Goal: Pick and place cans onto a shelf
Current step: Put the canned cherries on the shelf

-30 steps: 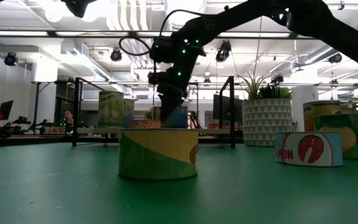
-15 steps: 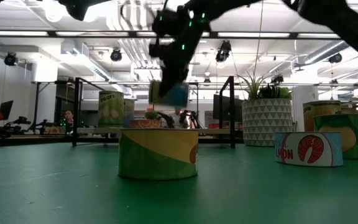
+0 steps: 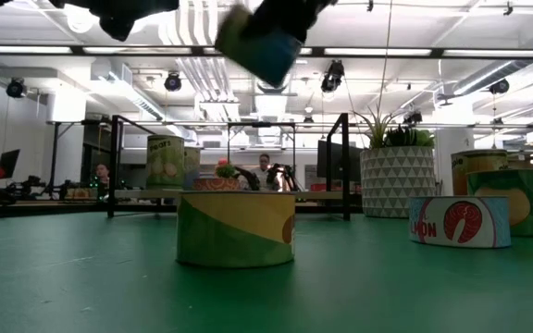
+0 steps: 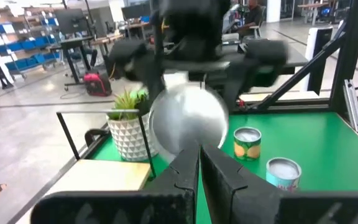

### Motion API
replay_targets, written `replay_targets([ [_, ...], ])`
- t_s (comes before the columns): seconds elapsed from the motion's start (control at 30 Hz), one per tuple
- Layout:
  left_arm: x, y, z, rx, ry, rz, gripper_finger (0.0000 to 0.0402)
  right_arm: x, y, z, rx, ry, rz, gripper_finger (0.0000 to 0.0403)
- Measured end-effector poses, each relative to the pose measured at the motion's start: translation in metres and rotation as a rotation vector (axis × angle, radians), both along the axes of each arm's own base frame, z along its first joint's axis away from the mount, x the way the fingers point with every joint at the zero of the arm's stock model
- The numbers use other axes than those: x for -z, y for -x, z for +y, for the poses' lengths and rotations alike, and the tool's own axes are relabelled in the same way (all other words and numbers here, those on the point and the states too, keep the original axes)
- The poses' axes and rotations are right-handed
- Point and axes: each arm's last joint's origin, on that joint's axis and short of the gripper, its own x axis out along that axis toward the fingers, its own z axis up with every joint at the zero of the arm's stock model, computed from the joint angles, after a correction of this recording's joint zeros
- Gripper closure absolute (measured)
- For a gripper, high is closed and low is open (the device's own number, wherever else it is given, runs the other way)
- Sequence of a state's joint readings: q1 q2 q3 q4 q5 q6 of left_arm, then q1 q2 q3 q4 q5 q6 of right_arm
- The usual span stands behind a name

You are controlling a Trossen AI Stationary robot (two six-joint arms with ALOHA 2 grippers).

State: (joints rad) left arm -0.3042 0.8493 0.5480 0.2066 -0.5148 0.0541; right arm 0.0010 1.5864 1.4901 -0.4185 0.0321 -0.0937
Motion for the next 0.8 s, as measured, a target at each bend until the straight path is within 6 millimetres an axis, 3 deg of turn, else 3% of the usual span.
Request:
replay_targets([
  [0.13,0.004,-0.004,-0.001,-0.001,0.009,0.018,0.0402,0.023,0.017,0.017,0.073,0.081,-0.301,0.0109],
  [0.27,0.008,-0.008,-0.003,-0.001,0.002,0.038,0.0402,0.049,0.031,0.02,0.118,0.091,-0.581,0.0109],
  [0.47,0.016,-0.017,-0.005,0.001,-0.003,0.062,0.0391,0.071,0.04,0.02,0.131,0.033,-0.775,0.0108],
  [0.6,0.018,-0.024,-0.008,0.025,0.011,0.068,0.0341,0.076,0.034,0.028,0.099,0.034,-0.786,0.0108],
  [0.8,0.02,-0.033,-0.011,0.029,0.042,0.053,0.0212,0.073,0.026,0.037,0.068,0.072,-0.819,0.0108],
])
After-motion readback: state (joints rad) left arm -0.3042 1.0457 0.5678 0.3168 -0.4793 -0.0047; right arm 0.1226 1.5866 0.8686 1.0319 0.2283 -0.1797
